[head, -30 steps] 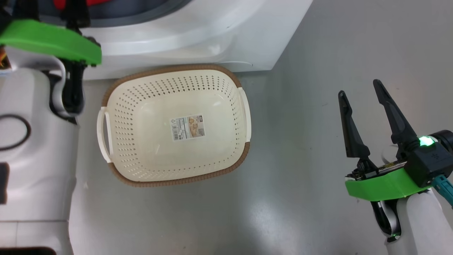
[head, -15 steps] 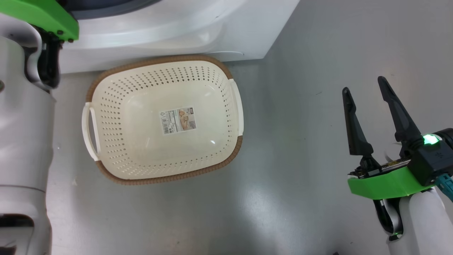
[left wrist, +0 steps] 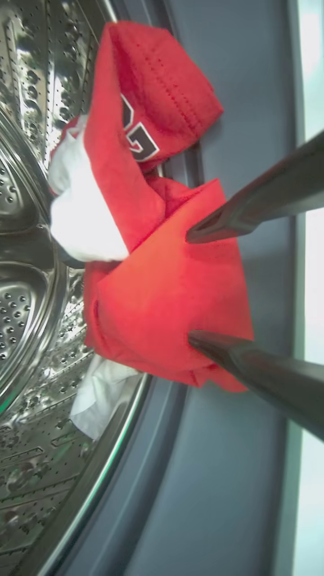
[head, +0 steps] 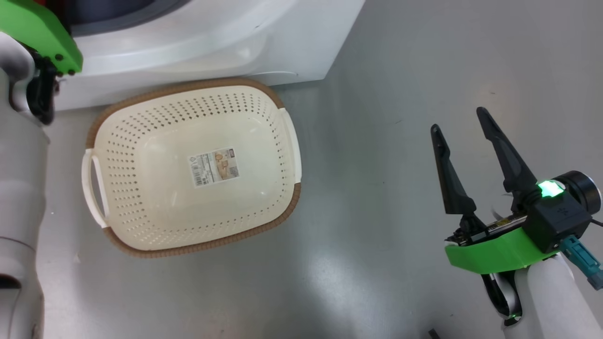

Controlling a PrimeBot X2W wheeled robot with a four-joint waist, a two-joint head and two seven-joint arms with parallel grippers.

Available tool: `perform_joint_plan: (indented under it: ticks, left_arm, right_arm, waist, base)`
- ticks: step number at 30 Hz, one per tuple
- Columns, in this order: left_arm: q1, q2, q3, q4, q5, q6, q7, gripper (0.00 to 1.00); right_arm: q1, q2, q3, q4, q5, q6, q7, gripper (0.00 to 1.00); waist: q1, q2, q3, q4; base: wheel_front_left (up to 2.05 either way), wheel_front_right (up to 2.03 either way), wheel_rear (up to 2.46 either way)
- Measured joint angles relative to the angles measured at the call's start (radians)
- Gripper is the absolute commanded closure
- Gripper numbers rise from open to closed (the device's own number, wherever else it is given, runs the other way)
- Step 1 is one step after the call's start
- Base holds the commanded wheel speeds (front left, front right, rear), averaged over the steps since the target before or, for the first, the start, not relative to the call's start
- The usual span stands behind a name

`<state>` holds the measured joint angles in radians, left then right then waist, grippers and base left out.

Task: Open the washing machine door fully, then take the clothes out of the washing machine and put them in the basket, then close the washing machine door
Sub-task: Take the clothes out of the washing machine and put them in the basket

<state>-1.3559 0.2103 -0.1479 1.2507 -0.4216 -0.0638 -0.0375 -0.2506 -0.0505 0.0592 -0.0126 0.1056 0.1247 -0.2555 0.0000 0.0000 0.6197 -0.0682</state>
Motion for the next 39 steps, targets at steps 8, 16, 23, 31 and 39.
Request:
perform_joint_plan:
  ticks: [8,16,23,31,39]
  left_arm:
    - [-0.001,0.041,-0.04,0.032,0.042,0.057,0.047,0.0]
    - [0.0,0.06,-0.08,0.044,0.062,0.091,0.088,0.0]
    - [0.0,0.068,-0.105,0.047,0.083,0.091,0.108,0.57]
    - [0.0,0.076,-0.126,0.046,0.085,0.072,0.105,1.0]
    - [0.0,0.074,-0.125,0.016,0.076,0.063,-0.061,1.0]
  right_arm:
    - [0.003,0.0,0.021,0.0,0.011,0.0,0.0,0.0]
    - [0.007,0.0,0.047,0.001,0.024,0.0,0.0,0.0]
    - [0.007,0.0,0.054,0.001,0.026,0.0,0.0,0.0]
    - [0.007,0.0,0.056,0.001,0.052,0.0,0.0,0.0]
    - [0.007,0.0,0.057,0.001,0.053,0.0,0.0,0.0]
  waist:
    - [0.0,0.0,-0.01,-0.033]
    - [0.0,0.0,-0.013,-0.059]
    - [-0.0001,0.0,-0.003,-0.067]
    - [0.0,0.0,0.0,-0.064]
    - [0.0,0.0,0.006,-0.047]
  base:
    - [0.0,0.0,0.0]
    - [0.0,0.0,0.0]
    - [0.0,0.0,0.0]
    - [0.0,0.0,0.0]
    - [0.0,0.0,0.0]
